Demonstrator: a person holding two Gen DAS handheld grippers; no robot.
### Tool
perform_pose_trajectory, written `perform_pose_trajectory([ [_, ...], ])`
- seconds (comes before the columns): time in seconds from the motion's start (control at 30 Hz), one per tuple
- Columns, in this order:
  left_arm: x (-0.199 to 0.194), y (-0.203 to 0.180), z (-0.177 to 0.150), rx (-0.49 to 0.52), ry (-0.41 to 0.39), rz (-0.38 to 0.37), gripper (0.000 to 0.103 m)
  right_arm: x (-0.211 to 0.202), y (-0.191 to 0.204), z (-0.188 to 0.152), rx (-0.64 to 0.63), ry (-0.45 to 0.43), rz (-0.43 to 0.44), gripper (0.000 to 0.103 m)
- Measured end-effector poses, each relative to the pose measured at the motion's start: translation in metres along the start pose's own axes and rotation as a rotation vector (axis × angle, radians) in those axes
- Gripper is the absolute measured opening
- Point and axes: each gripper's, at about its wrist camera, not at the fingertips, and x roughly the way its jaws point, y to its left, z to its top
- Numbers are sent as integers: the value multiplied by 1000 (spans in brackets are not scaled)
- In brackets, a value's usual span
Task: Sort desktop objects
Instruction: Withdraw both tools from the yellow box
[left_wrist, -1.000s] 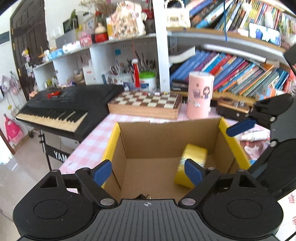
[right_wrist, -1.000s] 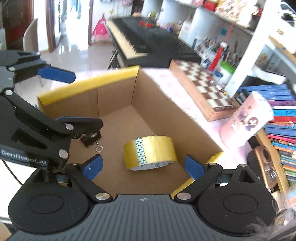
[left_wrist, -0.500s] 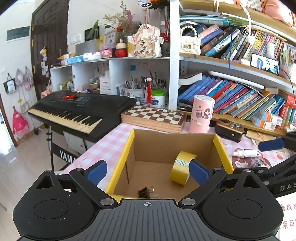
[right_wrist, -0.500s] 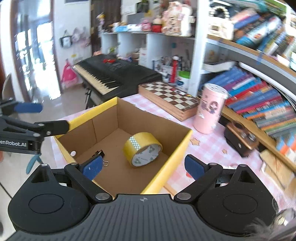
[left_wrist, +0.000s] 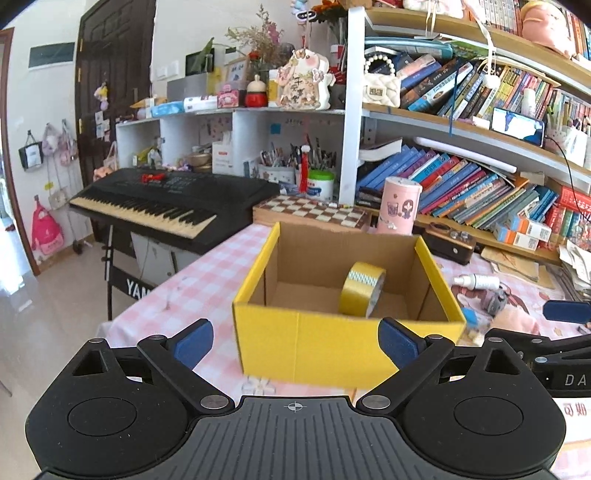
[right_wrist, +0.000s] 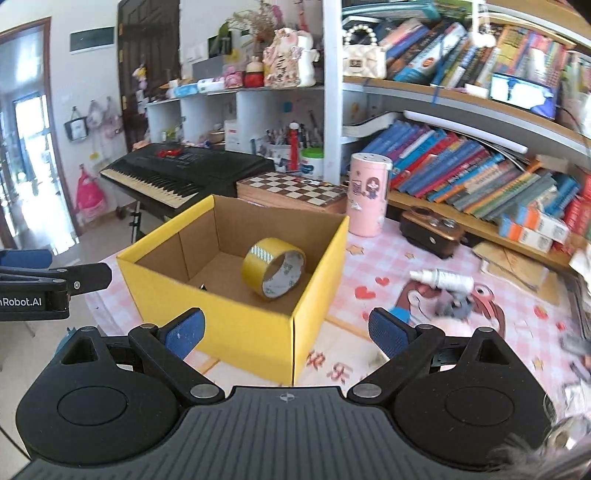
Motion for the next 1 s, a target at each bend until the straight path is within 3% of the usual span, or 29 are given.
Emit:
perform_pose_trajectory([
  [0.5,-33,2,-50,30,90,-31,98,-40,29,-62,90,102,-106,96],
  [0.83,-39,-2,-80,28,183,-68,98,-47,44,-86,105,182,-131,96],
  [1.0,-43,1,-85,27,191,-72,98,-51,45,-93,122,197,-147,96],
])
